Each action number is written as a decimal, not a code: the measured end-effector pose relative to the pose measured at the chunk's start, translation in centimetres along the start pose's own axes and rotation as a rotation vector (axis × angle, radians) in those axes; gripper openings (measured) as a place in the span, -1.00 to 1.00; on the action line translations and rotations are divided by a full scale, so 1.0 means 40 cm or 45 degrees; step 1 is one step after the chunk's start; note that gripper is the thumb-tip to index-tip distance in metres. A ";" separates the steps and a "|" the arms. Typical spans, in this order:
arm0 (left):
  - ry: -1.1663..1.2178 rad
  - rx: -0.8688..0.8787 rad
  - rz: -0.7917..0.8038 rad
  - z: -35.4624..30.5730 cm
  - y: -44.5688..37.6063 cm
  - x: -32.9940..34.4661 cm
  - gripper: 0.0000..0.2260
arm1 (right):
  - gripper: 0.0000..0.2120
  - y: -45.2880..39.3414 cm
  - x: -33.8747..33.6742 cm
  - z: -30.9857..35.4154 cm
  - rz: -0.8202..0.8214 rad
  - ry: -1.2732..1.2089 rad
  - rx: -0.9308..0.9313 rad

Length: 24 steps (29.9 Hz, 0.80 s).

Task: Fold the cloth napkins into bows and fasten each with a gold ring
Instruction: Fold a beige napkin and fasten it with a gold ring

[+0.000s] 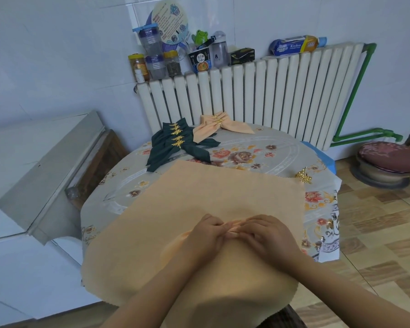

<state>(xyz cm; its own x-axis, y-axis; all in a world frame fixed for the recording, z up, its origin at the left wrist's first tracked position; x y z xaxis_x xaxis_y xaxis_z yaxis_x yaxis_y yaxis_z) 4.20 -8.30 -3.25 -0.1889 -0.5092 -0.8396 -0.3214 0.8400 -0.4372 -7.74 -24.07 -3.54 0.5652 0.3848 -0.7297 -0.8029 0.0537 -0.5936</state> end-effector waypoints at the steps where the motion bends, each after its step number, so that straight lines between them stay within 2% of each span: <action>1: -0.021 0.010 -0.024 0.007 -0.015 0.000 -0.73 | -0.75 -0.006 -0.012 -0.017 -0.033 0.006 0.067; 5: -0.124 -0.079 -0.108 0.036 -0.066 -0.011 -0.77 | -0.82 -0.034 -0.050 -0.116 -0.200 0.037 0.496; 8: -0.198 -0.095 -0.092 0.040 -0.111 0.013 -0.75 | -0.74 -0.048 -0.088 -0.215 -0.273 0.101 0.814; 13: -0.197 -0.114 -0.140 0.062 -0.131 0.080 -0.71 | -0.51 -0.073 -0.129 -0.320 -0.368 0.144 1.154; 18: -0.166 -0.115 -0.178 0.061 -0.109 0.100 -0.70 | -0.39 -0.103 -0.128 -0.373 -0.155 0.016 1.268; 24: -0.145 -0.160 -0.210 0.062 -0.104 0.109 -0.70 | -0.52 -0.116 -0.130 -0.397 -0.173 -0.048 1.252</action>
<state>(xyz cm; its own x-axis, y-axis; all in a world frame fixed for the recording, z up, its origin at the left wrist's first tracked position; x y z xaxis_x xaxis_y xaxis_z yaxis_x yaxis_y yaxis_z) 7.00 -13.53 -5.88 -0.0204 -0.6074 -0.7942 -0.4537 0.7135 -0.5340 -3.96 -40.95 -2.38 0.6716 0.3470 -0.6547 -0.5413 0.8331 -0.1137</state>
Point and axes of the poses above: each hand's wrist, its own y-axis away from the middle knuckle, its own x-axis out of the palm, z = x × y, the point moved 1 cm from there along -y, towards the middle knuckle
